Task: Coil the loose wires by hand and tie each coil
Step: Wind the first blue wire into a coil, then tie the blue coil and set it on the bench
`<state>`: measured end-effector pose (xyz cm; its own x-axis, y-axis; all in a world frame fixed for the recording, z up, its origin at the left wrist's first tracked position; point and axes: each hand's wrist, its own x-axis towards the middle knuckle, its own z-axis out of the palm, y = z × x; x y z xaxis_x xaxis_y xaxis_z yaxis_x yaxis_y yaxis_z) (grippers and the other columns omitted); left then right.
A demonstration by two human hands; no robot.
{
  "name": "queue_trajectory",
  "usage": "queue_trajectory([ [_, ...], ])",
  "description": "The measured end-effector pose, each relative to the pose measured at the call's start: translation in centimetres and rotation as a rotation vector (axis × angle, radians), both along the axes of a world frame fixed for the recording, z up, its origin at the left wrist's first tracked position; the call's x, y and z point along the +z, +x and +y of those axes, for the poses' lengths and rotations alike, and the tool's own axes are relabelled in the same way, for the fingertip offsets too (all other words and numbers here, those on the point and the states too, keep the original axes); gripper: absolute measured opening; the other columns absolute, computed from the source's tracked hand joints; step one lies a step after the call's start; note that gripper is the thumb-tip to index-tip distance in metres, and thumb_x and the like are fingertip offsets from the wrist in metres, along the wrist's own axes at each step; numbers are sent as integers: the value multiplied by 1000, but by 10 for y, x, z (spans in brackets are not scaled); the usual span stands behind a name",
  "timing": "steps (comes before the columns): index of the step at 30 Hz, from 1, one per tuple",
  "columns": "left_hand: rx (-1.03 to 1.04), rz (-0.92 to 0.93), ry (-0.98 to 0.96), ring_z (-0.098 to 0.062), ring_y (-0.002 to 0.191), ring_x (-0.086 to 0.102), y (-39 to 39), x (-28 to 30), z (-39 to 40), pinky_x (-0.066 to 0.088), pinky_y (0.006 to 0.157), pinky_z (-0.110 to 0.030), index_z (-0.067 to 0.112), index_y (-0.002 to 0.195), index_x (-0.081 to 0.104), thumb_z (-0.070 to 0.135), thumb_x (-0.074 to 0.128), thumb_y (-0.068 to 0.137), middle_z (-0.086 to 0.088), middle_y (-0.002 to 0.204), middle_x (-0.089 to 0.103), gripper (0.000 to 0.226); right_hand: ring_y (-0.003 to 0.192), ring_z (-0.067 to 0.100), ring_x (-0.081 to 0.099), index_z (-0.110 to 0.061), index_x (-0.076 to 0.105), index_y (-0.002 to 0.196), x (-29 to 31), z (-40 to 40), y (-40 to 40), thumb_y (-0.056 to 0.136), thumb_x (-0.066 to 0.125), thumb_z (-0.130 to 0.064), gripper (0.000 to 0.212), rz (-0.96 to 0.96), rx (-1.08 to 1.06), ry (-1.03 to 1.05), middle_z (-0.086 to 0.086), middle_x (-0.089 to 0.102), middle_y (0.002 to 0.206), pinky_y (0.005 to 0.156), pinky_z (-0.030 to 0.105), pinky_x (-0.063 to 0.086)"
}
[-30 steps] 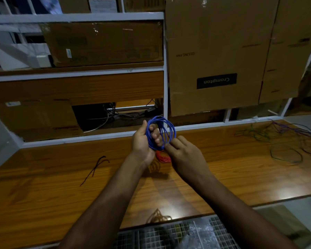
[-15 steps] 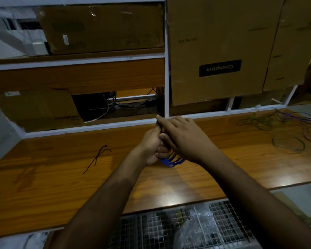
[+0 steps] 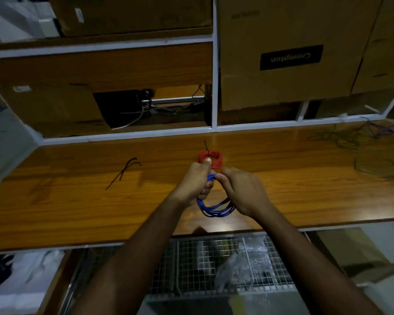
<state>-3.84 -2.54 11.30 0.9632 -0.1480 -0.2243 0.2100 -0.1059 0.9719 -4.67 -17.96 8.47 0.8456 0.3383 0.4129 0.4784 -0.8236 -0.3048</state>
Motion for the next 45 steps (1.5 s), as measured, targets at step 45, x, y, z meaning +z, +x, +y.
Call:
queue_trajectory([
  [45, 402, -285, 523, -2, 59, 50, 80, -114, 343, 34, 52, -12, 30, 73, 55, 27, 49, 103, 10, 62, 52, 30, 89, 21, 58, -24, 53, 116, -117, 342, 217, 97, 53, -37, 22, 428, -284, 30, 4, 50, 116, 75, 41, 57],
])
